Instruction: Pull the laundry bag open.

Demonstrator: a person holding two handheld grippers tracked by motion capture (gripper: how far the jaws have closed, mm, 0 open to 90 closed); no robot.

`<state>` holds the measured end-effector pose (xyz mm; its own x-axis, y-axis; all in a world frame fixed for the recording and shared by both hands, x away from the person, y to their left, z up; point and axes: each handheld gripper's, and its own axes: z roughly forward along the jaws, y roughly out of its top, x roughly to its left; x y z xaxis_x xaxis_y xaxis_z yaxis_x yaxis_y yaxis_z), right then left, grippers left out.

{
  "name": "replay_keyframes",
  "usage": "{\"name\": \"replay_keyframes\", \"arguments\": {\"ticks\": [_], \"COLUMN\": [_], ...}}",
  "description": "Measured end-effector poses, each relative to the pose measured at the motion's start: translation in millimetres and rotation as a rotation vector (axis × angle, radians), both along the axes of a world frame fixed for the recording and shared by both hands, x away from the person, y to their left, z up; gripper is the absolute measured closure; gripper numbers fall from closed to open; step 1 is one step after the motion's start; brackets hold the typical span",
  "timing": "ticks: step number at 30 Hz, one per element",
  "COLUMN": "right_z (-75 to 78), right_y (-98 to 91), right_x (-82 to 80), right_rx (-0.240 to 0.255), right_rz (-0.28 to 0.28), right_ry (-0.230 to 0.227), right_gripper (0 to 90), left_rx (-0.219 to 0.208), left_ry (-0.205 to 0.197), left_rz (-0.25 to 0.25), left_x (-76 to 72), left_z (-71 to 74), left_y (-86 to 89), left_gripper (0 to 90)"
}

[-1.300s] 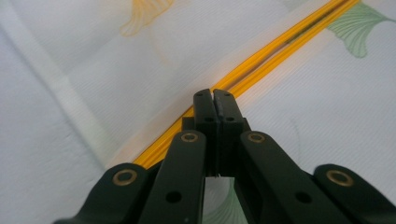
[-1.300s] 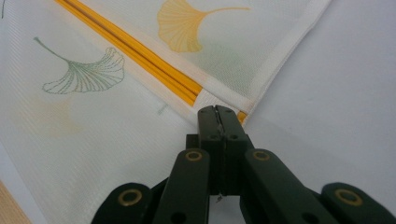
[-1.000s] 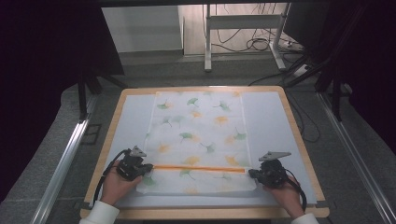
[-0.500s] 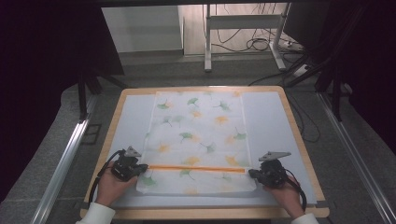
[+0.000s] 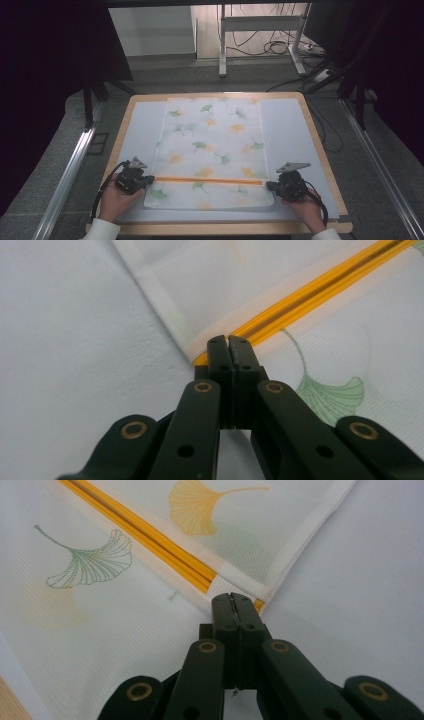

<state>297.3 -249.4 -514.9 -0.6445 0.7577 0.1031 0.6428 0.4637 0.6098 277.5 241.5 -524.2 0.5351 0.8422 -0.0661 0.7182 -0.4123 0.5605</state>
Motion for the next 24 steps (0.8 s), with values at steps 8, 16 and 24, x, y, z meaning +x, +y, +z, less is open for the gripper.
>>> {"name": "replay_keyframes", "arguments": {"ticks": [8,16,24], "right_z": [0.1,0.1,-1.2], "right_y": [-0.1,0.5,-1.1], "right_x": [0.5,0.2,-1.3], "right_rx": [-0.002,-0.008,0.005], "right_rz": [0.004,0.004,0.007], "right_ry": [0.001,-0.004,-0.016], "right_gripper": [89.6,89.6,89.5], "left_rx": [-0.029,-0.054,-0.049], "left_ry": [0.006,0.005,-0.026], "left_rz": [0.037,0.032,0.025], "left_x": [0.6,0.8,-0.5], "left_z": [-1.5,-2.0,1.3], "left_y": [12.6,14.1,9.2], "left_gripper": [90.0,90.0,89.5]}}
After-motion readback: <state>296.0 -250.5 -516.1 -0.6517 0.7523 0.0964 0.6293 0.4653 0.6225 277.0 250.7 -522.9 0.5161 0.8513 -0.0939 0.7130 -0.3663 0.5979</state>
